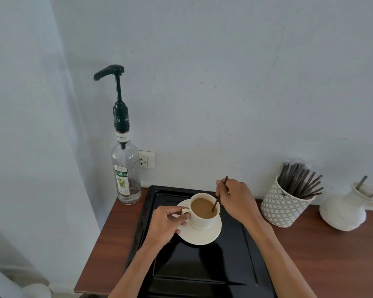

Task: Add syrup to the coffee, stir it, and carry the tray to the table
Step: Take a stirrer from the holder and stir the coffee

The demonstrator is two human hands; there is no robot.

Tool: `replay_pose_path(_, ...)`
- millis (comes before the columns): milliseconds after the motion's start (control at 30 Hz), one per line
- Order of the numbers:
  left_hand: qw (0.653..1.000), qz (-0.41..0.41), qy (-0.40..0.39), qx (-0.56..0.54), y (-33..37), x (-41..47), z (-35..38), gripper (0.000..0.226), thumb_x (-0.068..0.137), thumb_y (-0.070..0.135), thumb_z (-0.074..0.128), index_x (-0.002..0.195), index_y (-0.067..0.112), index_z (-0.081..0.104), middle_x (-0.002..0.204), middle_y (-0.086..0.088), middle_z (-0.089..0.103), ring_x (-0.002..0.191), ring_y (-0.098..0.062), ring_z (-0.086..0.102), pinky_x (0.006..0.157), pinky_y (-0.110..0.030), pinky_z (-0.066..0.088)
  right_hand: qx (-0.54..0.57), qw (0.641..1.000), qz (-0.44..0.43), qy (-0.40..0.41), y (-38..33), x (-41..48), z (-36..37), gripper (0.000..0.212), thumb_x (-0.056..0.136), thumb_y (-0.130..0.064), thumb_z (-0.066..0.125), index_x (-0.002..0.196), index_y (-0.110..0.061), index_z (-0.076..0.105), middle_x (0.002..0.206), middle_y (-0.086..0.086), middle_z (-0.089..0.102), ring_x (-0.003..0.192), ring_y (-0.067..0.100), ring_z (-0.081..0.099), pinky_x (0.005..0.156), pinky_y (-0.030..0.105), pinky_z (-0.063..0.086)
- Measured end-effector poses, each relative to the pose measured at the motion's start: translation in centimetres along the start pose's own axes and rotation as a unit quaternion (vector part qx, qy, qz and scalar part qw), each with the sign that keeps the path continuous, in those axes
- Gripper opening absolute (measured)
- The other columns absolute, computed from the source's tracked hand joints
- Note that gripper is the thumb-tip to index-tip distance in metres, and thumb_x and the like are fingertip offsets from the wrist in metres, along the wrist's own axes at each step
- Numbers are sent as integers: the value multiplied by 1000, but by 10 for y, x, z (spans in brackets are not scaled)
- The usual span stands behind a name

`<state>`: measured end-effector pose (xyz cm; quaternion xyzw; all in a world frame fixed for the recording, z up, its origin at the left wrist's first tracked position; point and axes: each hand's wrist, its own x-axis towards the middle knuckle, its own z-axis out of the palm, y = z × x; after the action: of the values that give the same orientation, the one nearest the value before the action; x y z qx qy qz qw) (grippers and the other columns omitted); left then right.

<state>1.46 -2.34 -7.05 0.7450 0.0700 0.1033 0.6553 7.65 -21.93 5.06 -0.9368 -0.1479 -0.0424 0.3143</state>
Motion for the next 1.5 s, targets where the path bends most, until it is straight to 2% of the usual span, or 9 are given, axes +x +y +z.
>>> replay_pose_path(200, 1000, 14, 8, 1, 3, 0, 1, 20, 85, 18, 78, 88, 38, 82, 88, 11, 80, 77, -15, 77, 50, -30, 59, 123, 991, 12, -49, -8, 0, 14, 41, 108, -30, 47, 77, -15, 68, 68, 11, 72, 66, 23, 70, 77, 39, 59)
replay_pose_path(333, 1000, 24, -2, -2, 1, 3, -2, 20, 86, 17, 77, 91, 35, 83, 92, 10, 80, 89, -10, 75, 69, -28, 59, 25, 1000, -4, 9, -3, 4, 7, 39, 108, -31, 46, 79, -17, 67, 66, -4, 68, 62, 15, 67, 70, 40, 60)
replay_pose_path(433, 999, 28, -10, -15, -1, 5, -4, 19, 86, 12, 77, 91, 29, 83, 93, 5, 81, 93, -15, 76, 79, -34, 60, 6, 1000, 11, 16, 4, 0, 0, 41, 107, -33, 46, 74, -19, 65, 64, -1, 69, 60, 18, 66, 67, 45, 59)
replay_pose_path(733, 999, 35, 10, -8, 1, 5, -4, 22, 84, 9, 79, 86, 29, 84, 83, 3, 80, 54, -6, 63, 43, -18, 45, 54, 998, 22, -14, -5, -1, 11, 40, 108, -33, 46, 77, -18, 67, 65, -5, 67, 61, 15, 66, 69, 40, 59)
replay_pose_path(900, 999, 14, 6, -42, -3, 5, -5, 16, 83, 12, 80, 91, 26, 84, 88, 2, 81, 85, -21, 75, 63, -34, 60, -18, 999, 16, 20, 2, -3, 8, 42, 107, -38, 44, 75, -20, 65, 61, -6, 63, 51, 9, 57, 51, 27, 46)
replay_pose_path(967, 999, 11, 1, -49, -3, 5, -5, 15, 82, 10, 81, 93, 20, 84, 90, -1, 81, 88, -22, 76, 74, -40, 61, 7, 1000, 8, 2, -2, -6, 15, 42, 107, -38, 44, 74, -22, 64, 60, -5, 64, 49, 9, 56, 53, 30, 49)
replay_pose_path(1067, 999, 20, -5, -49, -2, 5, -5, 16, 81, 9, 81, 94, 18, 83, 92, -1, 81, 91, -20, 76, 80, -34, 61, 62, 998, 8, -13, -9, -4, 24, 41, 107, -36, 45, 77, -20, 67, 62, -7, 64, 57, 9, 60, 62, 35, 54)
replay_pose_path(1333, 997, 12, -5, -70, 1, 4, -5, 14, 80, 10, 82, 92, 17, 83, 93, -1, 81, 90, -19, 76, 70, -27, 59, -41, 998, 14, 54, 7, -2, 4, 43, 108, -34, 43, 79, -11, 64, 64, 4, 67, 60, 22, 64, 60, 44, 55)
replay_pose_path(1500, 997, 5, -5, -74, 1, 5, -4, 12, 81, 9, 81, 92, 13, 83, 92, -4, 81, 88, -22, 76, 69, -31, 60, 86, 996, 21, -21, 0, -3, 18, 41, 107, -32, 46, 74, -19, 66, 62, 4, 69, 55, 11, 63, 67, 34, 56)
